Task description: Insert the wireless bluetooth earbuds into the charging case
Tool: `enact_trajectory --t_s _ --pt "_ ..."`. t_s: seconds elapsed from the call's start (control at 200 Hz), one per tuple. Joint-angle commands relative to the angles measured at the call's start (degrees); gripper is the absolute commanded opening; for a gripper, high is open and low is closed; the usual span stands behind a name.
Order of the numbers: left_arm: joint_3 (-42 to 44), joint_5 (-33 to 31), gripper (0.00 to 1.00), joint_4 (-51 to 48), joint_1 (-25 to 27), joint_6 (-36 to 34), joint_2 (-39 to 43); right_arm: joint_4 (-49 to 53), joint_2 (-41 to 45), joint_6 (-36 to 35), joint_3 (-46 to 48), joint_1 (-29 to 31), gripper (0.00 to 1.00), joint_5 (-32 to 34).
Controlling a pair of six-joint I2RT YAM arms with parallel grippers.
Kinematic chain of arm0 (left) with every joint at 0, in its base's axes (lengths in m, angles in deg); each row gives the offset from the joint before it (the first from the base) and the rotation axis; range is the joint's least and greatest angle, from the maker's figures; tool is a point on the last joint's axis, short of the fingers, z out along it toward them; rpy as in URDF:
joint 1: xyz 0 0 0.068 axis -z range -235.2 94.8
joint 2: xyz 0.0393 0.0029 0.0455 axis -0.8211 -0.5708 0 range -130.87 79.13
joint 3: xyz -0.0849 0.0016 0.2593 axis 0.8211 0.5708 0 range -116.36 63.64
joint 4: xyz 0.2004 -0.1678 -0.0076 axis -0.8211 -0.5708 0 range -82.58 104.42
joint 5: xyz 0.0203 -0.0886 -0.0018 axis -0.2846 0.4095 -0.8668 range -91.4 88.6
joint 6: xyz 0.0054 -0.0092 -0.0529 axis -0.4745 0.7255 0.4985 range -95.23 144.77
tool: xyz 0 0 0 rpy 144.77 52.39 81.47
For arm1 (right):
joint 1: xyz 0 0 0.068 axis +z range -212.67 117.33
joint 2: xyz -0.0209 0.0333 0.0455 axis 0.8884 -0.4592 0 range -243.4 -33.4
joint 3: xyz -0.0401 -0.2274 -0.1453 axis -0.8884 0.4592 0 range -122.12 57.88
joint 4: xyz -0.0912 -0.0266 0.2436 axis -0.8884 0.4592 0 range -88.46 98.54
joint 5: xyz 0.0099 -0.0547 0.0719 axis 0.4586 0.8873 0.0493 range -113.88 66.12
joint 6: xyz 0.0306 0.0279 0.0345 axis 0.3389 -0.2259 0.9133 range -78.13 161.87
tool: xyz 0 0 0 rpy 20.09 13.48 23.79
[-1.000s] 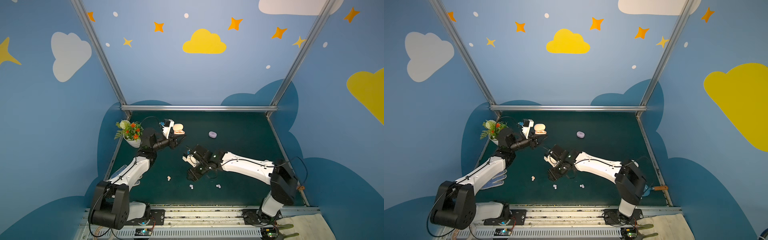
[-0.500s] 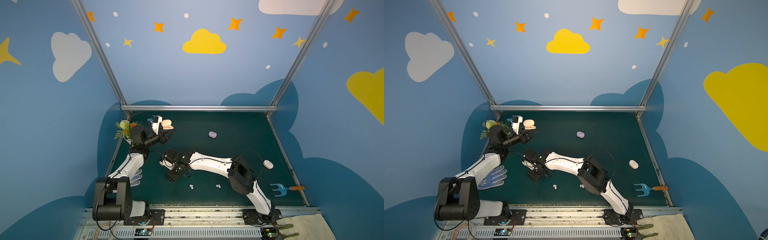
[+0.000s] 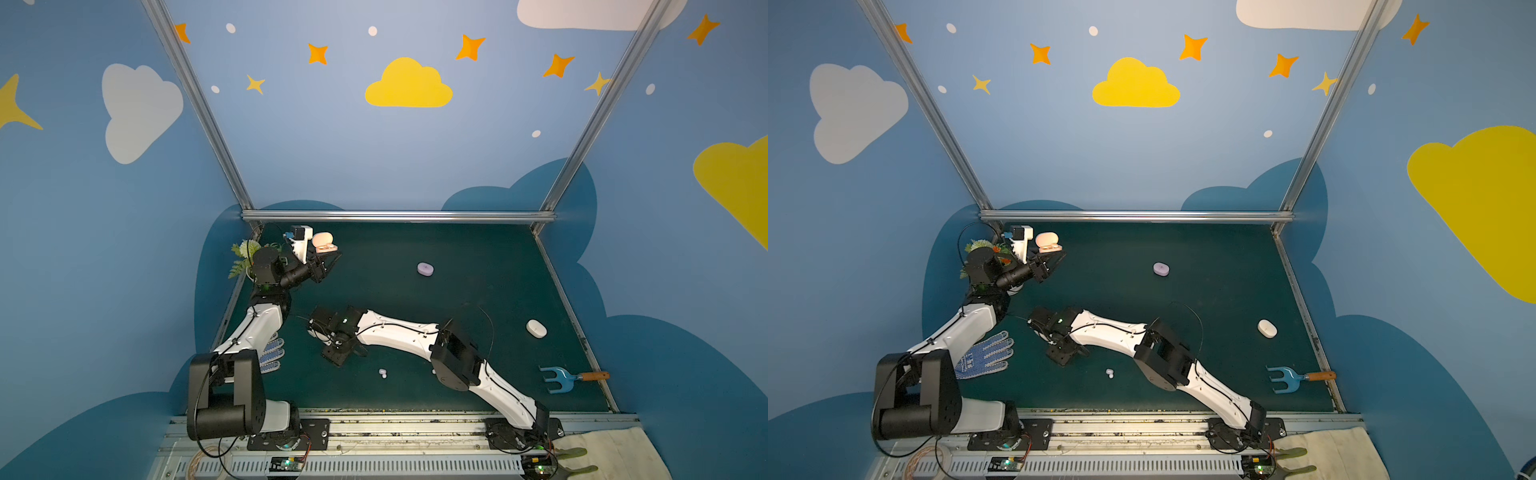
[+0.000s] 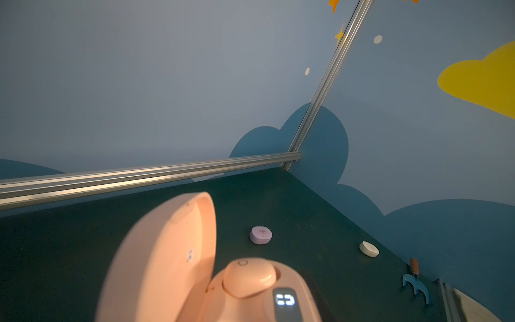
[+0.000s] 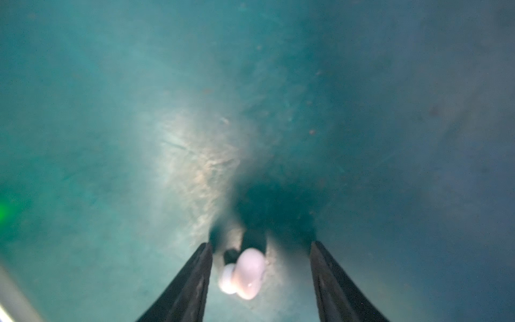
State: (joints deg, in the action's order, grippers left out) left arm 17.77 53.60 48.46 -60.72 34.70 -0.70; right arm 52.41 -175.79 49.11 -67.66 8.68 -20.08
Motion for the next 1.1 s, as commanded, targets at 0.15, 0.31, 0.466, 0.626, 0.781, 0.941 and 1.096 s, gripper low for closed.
enact_trajectory --t_s 0.15,0.31,0.466,0.626,0.781,0.941,1.096 --pt "-0.63 1.31 0.21 1.48 -0.19 0.60 0.66 5.81 0.64 2.59 2.06 -0.82 0.59 9.52" --pt "-0.56 1.51 0.21 1.38 -0.12 0.60 0.86 3.80 5.85 5.15 9.72 -3.25 0.58 12.29" --pt "-0.41 1.73 0.21 1.34 0.24 0.56 0.64 1.87 9.76 6.77 14.77 -6.33 0.58 12.95" --pt "-0.36 1.72 0.21 1.12 0.53 0.44 0.60 0.29 12.78 5.88 16.36 -7.30 0.58 11.38" --pt "-0.45 1.68 0.21 0.87 0.67 0.35 0.64 -3.77 15.44 4.90 18.39 -6.46 0.58 6.01" --pt "-0.45 1.69 0.21 0.80 0.73 0.26 0.47 -5.56 15.12 4.59 17.91 -4.79 0.58 3.08" --pt "-0.62 1.72 0.21 0.81 0.83 0.27 0.29 -5.36 13.40 3.50 16.58 -3.43 0.58 1.31"
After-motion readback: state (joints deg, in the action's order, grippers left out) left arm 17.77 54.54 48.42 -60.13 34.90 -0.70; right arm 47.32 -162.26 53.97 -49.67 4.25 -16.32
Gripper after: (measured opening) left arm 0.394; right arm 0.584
